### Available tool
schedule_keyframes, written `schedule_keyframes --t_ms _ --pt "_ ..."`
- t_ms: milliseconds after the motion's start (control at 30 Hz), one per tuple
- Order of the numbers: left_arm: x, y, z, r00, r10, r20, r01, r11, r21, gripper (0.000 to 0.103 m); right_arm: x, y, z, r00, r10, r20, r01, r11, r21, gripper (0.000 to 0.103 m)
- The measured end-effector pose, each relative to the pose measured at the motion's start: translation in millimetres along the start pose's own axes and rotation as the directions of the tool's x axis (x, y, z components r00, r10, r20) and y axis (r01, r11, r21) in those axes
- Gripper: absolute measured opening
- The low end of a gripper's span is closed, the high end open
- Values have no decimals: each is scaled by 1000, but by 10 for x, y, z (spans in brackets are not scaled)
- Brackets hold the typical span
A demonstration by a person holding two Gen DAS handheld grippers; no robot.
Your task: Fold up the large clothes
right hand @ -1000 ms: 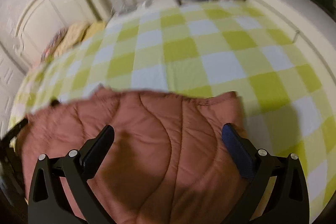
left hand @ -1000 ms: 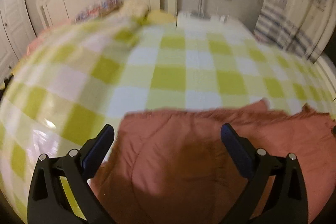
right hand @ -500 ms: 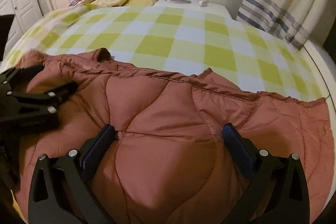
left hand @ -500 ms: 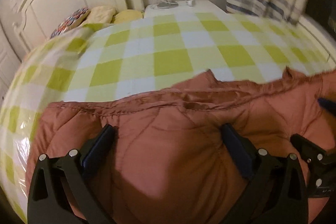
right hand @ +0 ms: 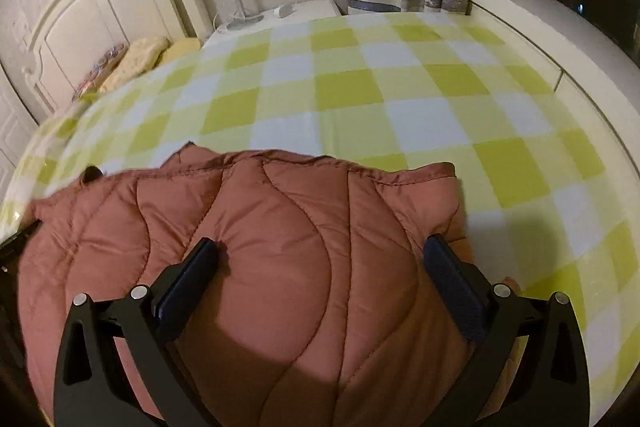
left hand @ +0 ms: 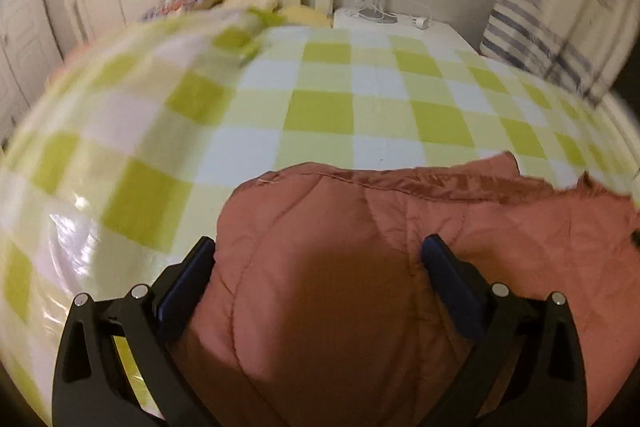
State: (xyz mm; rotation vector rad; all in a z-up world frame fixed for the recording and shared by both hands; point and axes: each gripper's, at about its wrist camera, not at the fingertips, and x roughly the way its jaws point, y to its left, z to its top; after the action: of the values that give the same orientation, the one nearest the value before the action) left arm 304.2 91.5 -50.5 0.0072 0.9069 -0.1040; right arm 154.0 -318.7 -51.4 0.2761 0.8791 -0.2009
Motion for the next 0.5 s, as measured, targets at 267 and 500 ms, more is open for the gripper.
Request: schedule_keyframes --t_ms 267,500 --pt "-80 -29 -34 999 25 43 -25 1000 8 101 -38 26 -23 999 -5 37 6 1000 -14 98" --pt "-805 -371 -186 985 -24 172 12 998 66 101 -875 478 -263 973 92 210 -67 990 -124 98"
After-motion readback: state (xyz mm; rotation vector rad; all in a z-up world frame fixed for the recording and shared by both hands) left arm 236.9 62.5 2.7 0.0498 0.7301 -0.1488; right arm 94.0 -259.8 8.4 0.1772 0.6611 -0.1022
